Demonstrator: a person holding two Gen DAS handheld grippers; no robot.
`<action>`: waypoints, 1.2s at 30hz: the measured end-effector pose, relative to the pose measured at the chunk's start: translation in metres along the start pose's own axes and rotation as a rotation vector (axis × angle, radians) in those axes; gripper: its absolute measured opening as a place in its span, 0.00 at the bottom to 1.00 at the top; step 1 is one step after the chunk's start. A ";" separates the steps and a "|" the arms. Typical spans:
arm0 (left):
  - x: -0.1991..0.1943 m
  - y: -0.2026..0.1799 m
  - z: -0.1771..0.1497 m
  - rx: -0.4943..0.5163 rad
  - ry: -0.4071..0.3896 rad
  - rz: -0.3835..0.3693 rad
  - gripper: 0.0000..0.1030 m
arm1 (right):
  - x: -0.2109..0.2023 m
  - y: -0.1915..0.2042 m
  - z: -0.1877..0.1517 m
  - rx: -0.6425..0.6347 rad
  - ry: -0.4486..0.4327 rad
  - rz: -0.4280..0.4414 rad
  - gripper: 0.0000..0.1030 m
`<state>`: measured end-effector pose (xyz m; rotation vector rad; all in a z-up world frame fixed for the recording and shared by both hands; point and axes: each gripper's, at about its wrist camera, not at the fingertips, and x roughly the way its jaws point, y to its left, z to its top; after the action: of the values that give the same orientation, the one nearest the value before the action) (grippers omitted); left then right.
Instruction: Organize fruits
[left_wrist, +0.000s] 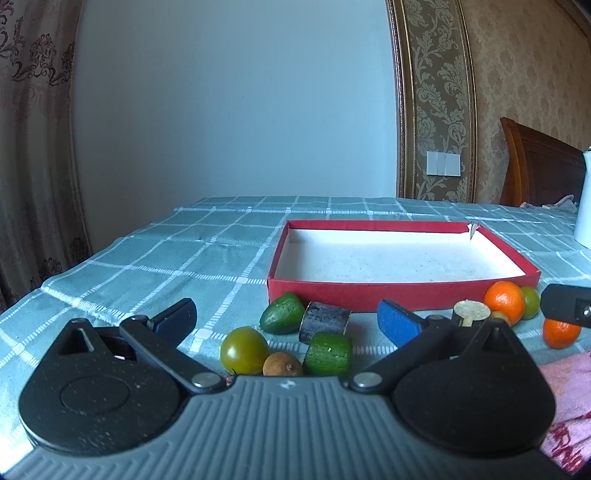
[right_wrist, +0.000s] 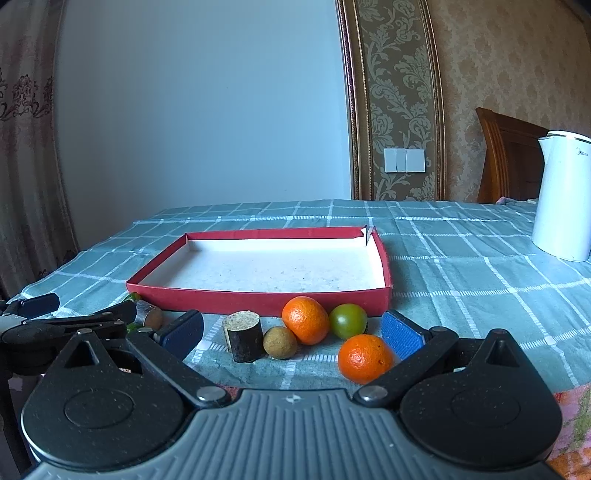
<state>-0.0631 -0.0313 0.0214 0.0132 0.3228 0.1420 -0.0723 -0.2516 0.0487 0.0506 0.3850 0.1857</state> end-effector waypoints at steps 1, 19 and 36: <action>0.000 0.001 0.001 -0.004 -0.001 0.000 1.00 | 0.001 0.000 0.000 0.000 0.000 0.001 1.00; 0.000 -0.003 0.006 0.021 -0.020 -0.003 1.00 | 0.009 0.000 0.000 0.005 0.011 0.018 1.00; 0.029 0.011 0.014 -0.024 -0.034 0.050 1.00 | 0.013 0.003 0.005 0.002 -0.003 0.036 1.00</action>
<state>-0.0333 -0.0161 0.0257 0.0000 0.2868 0.1948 -0.0596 -0.2464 0.0486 0.0598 0.3818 0.2212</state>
